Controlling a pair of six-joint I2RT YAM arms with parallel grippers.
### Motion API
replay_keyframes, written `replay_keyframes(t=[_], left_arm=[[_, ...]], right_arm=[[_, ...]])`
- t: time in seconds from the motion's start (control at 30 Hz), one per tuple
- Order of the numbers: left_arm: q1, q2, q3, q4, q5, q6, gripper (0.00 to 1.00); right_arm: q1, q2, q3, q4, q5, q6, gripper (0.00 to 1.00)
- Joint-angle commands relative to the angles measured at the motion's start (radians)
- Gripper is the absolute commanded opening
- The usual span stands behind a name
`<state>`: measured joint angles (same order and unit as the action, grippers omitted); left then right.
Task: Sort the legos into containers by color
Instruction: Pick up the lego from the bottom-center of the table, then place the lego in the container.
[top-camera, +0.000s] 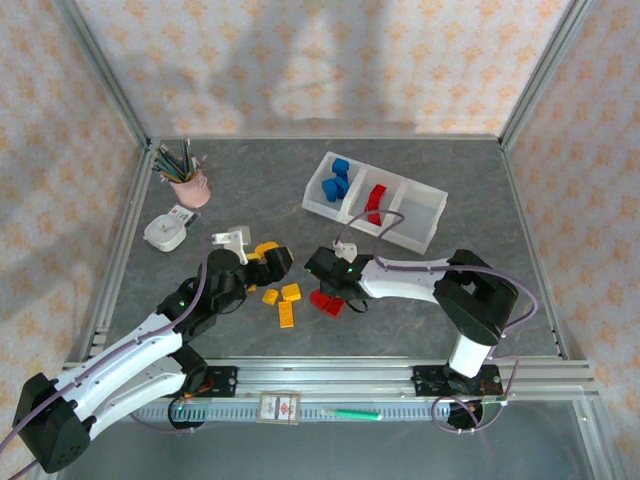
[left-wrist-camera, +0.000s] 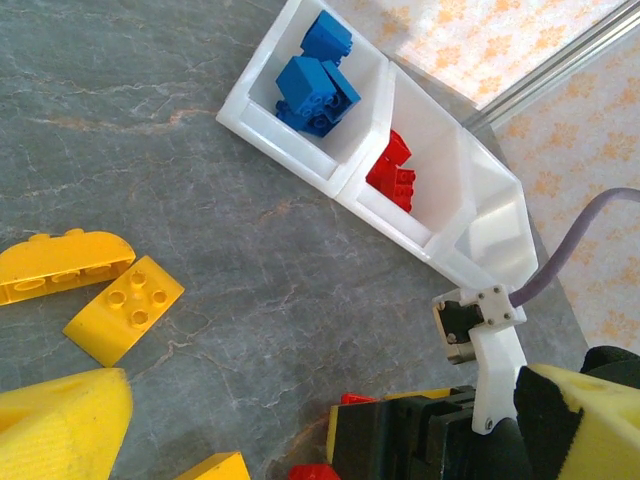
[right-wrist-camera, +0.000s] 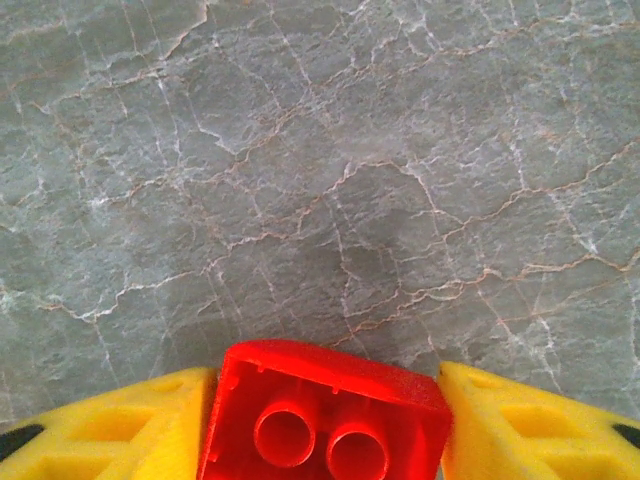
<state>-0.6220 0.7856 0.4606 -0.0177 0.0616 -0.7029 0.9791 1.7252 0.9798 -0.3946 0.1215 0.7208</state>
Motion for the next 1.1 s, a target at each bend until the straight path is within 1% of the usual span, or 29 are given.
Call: replay_keyframes(t=[0.0, 0.2, 0.3, 0.47, 0.67, 0.77, 0.87, 1.07], left_arm=[[-0.002, 0.0, 0.0, 0.009, -0.027, 0.003, 0.99], [-0.002, 0.006, 0.006, 0.013, -0.02, 0.002, 0.99], [-0.002, 0.01, 0.013, 0.018, -0.016, 0.003, 0.99], [-0.002, 0.041, 0.035, 0.04, 0.002, 0.008, 0.99], [-0.002, 0.123, 0.092, 0.079, 0.057, 0.022, 0.99], [-0.002, 0.169, 0.116, 0.105, 0.072, 0.03, 0.99], [-0.002, 0.225, 0.152, 0.128, 0.099, 0.044, 0.99], [-0.003, 0.35, 0.238, 0.156, 0.142, 0.08, 0.99]], right_arm=[[0.005, 0.008, 0.011, 0.015, 0.025, 0.001, 0.51], [0.003, -0.009, 0.028, 0.003, 0.042, -0.016, 0.45], [-0.006, -0.044, 0.034, -0.001, 0.054, -0.029, 0.44], [-0.06, -0.127, 0.058, -0.015, 0.074, -0.076, 0.43], [-0.188, -0.169, 0.12, -0.022, 0.109, -0.171, 0.44], [-0.273, -0.165, 0.156, 0.018, 0.108, -0.226, 0.44], [-0.355, -0.118, 0.211, 0.052, 0.086, -0.283, 0.44], [-0.487, 0.063, 0.372, 0.081, 0.058, -0.364, 0.44]])
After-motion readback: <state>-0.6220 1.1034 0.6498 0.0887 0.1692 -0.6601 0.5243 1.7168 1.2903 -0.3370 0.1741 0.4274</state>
